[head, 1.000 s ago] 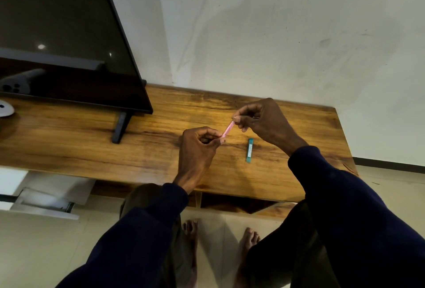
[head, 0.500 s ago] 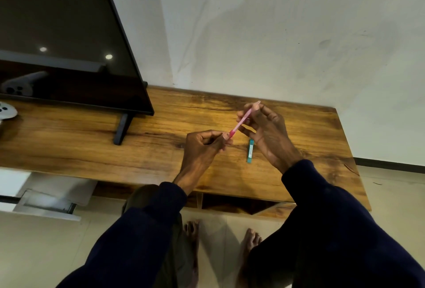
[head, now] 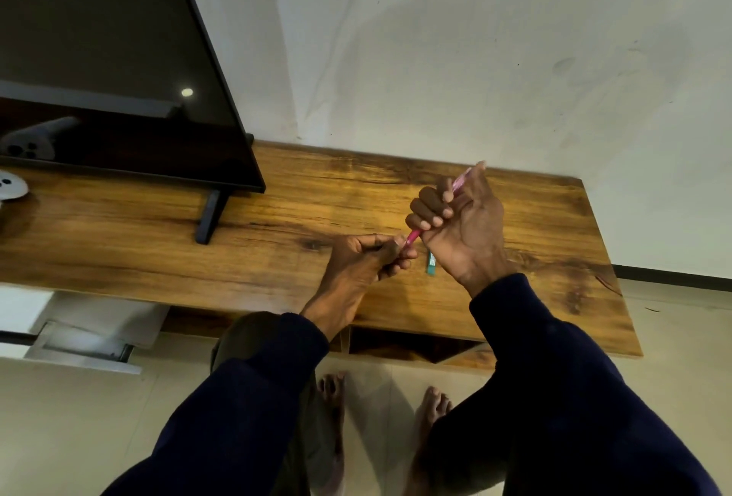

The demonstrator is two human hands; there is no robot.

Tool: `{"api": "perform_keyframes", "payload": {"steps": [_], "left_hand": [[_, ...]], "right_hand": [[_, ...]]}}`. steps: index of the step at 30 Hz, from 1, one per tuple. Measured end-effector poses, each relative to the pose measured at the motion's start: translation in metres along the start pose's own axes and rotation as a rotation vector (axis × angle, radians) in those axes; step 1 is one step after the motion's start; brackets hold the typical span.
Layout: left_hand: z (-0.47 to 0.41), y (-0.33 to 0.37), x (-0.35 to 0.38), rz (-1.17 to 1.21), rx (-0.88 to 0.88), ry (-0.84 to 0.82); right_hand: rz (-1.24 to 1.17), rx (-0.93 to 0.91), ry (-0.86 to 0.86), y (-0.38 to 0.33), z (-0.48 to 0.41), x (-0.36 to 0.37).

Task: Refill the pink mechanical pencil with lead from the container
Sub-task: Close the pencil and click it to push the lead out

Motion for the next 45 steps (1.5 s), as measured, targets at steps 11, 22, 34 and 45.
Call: {"api": "perform_keyframes", "payload": {"steps": [11,22,34,45], "left_hand": [[0.008,-0.013,-0.004,0.154,-0.032,0.012],[0.006,-0.003,0.003,0.132,-0.038,0.007],[0.011,0.003,0.002,0.13,-0.011,0.029],[0.011,0.003,0.002,0.149,-0.024,0.035]], "right_hand": [[-0.104,-0.007,0.027,-0.023,-0.003,0.004],[-0.032,-0.003,-0.001,-0.018,-0.008,0.012],[-0.066,0.015,-0.02,-0.016,-0.013,0.016],[-0.08,0.007,0.001,-0.015,-0.016,0.013]]}}
Point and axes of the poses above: each hand's wrist, its own z-axis away from the middle knuckle, its own x-axis out of the palm, y = z × x, the point moved 8 cm from there along -z, towards the middle knuckle, and after that the axes turned 1 degree about -x, right-handed, at the moved point
